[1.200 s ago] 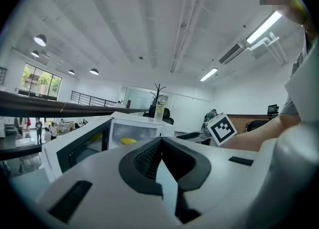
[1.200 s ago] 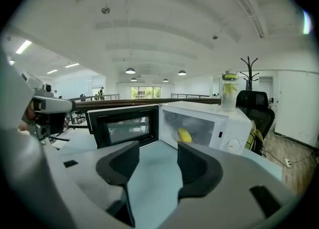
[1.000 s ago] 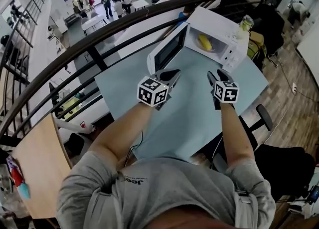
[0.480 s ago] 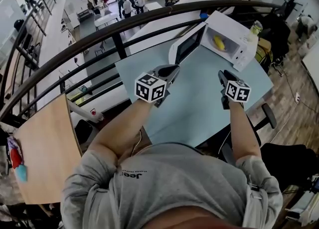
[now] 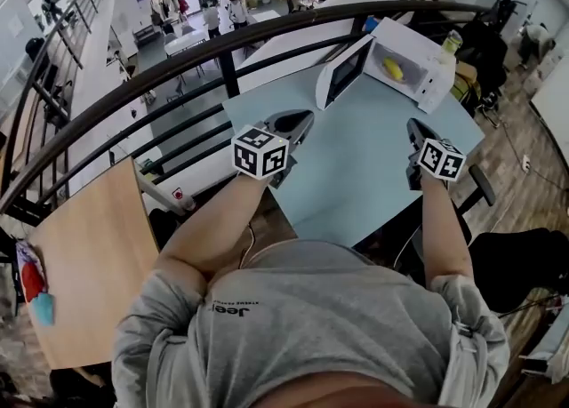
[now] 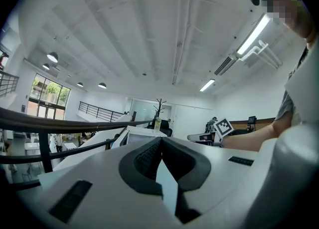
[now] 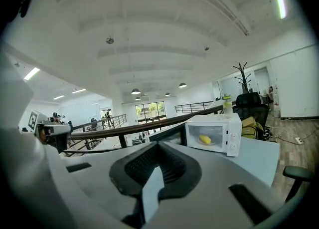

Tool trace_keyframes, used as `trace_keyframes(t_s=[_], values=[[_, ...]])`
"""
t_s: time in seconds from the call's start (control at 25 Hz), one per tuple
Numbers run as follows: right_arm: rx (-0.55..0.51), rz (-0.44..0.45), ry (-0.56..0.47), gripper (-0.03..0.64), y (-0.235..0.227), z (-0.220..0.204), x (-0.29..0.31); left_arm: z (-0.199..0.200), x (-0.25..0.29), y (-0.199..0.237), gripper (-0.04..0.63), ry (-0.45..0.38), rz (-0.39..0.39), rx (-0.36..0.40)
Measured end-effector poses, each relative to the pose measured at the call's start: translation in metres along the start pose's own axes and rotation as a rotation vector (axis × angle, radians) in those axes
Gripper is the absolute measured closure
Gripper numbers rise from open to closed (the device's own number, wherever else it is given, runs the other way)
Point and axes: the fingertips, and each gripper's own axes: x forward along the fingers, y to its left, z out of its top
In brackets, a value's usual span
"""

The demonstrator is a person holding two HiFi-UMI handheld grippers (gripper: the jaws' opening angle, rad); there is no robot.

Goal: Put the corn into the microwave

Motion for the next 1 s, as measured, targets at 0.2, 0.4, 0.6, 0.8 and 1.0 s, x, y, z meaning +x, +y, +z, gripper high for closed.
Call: trace_keyframes(t_s=[0.2, 0.4, 0.6, 0.8, 1.0], values=[[0.039, -0.007, -0.009, 0.597, 0.024, -0.019, -0.05, 0.001, -0.031, -0.026, 0.577, 0.015, -0.055, 0.005], [0.052, -0.028, -0.014, 0.597, 0.028, -0.025, -0.085, 0.004, -0.043, -0.041, 0.577, 0.034, -0.098, 0.016], [0.054, -0.04, -0.038, 0.597, 0.028, -0.019, -0.113, 0.006, -0.044, -0.059, 0.577, 0.039, -0.135, 0.008], [0.025, -0.012, -0.041, 0.598, 0.033, -0.015, -0.133, -0.002, -0.04, -0.08, 0.577, 0.055, -0.15, 0.0], [-0.016, 0.043, -0.04, 0.597, 0.03, -0.011, -0.15, -0.007, -0.031, -0.105, 0.577, 0.053, -0.133, 0.009]])
